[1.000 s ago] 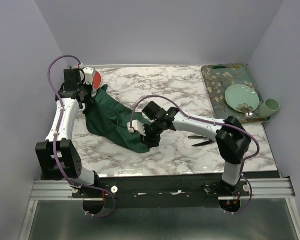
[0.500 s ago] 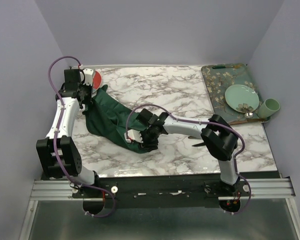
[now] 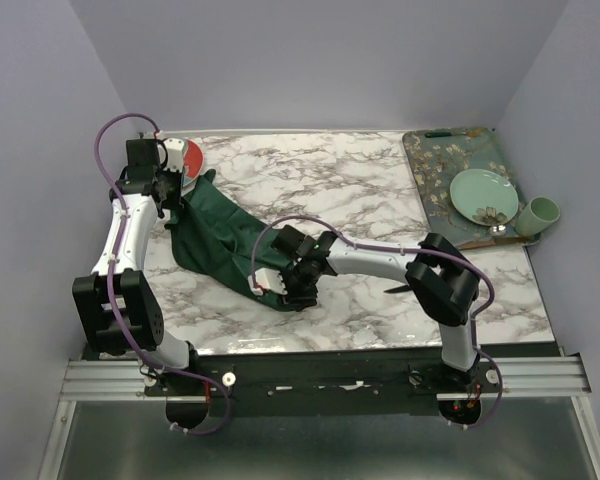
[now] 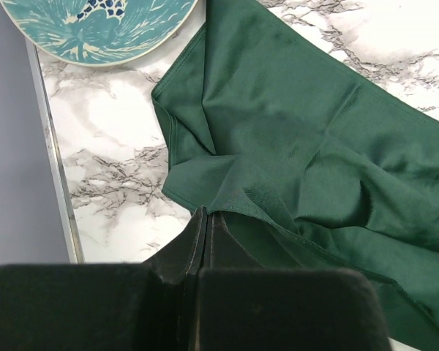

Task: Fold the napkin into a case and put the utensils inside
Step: Pick up the crumpled napkin from the center of the board.

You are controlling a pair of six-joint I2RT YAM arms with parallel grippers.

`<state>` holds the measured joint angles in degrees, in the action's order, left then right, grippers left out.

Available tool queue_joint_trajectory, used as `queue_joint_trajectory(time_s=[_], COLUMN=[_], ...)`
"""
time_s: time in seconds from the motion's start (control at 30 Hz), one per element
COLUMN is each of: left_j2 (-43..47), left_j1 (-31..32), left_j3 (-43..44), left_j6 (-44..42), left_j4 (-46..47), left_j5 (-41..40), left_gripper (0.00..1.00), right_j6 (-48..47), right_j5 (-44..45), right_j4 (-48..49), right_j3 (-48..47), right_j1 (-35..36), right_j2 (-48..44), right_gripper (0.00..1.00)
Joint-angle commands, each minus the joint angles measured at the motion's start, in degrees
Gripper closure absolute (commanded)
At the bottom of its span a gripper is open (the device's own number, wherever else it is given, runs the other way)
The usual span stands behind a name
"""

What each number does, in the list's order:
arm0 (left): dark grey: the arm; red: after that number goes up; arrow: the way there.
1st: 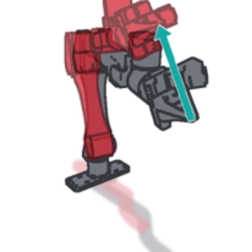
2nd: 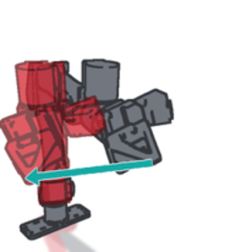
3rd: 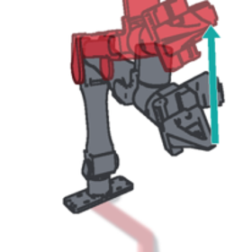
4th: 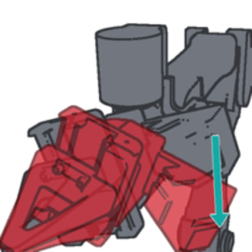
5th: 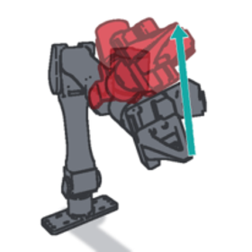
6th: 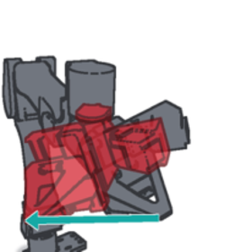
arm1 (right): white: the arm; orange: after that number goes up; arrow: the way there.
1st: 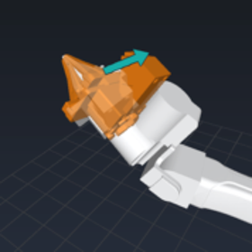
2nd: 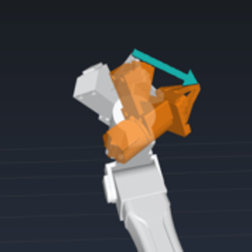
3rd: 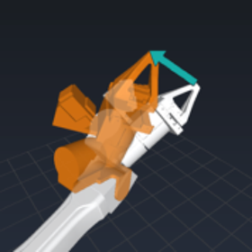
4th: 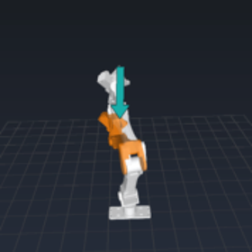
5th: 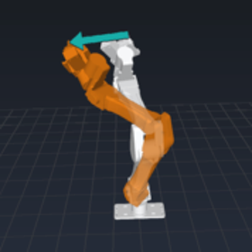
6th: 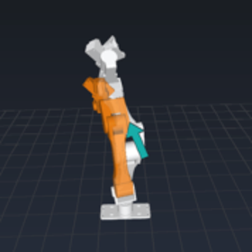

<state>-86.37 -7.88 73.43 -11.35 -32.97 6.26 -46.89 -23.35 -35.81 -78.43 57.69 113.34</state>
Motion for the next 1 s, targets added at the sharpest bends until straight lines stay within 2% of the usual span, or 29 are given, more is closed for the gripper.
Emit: queue_joint_trajectory(time_s=[0.0,0.13,0.57,0.67,0.7,0.8,0.83,0.87,0.97], left_j2=[0.0,0.2,0.3,0.4,0.5,0.8,0.8,0.8,0.7], left_j1=[-0.5,-0.6,-1.1,-1.3,-1.4,-1.9,-2.2,-2.4,-3.5], left_j3=[-0.9,-1.3,-1.6,-2.1,-2.1,-1.7,-1.6,-1.5,-0.8], left_j6=[-0.3,-0.3,-1.0,-1.0,-1.0,-1.2,-1.3,-1.2,-1.8], left_j4=[-0.7,-1.0,-1.0,-1.0,-1.0,-1.3,-1.3,-1.3,-1.7], left_j5=[1.4,1.6,1.9,2.1,2.1,2.3,2.4,2.4,2.7], left_gripper=[1.0,1.0,1.0,1.0,1.0,1.0,1.0,1.0,1.0], right_j6=[1.2,1.6,0.7,1.3,1.5,2.1,2.3,2.6,2.8], right_j5=[-3.2,-4.0,-2.4,-1.0,-0.2,1.6,2.3,3.2,5.9], right_j4=[-2.1,-2.8,-4.2,-5.0,-5.8,-8.0,-8.5,-8.7,-8.2], right_j3=[1.5,0.8,-2.7,-3.7,-4.9,-7.2,-7.7,-8.0,-6.0], right_j1=[0.5,0.5,1.7,1.8,1.8,1.8,1.8,1.8,1.5], right_j2=[-5.2,-5.7,2.9,5.0,5.6,7.2,7.7,7.9,6.5], right_gripper=[0.48,0.47,0.47,0.5,0.53,0.72,0.9,0.99,0.99])
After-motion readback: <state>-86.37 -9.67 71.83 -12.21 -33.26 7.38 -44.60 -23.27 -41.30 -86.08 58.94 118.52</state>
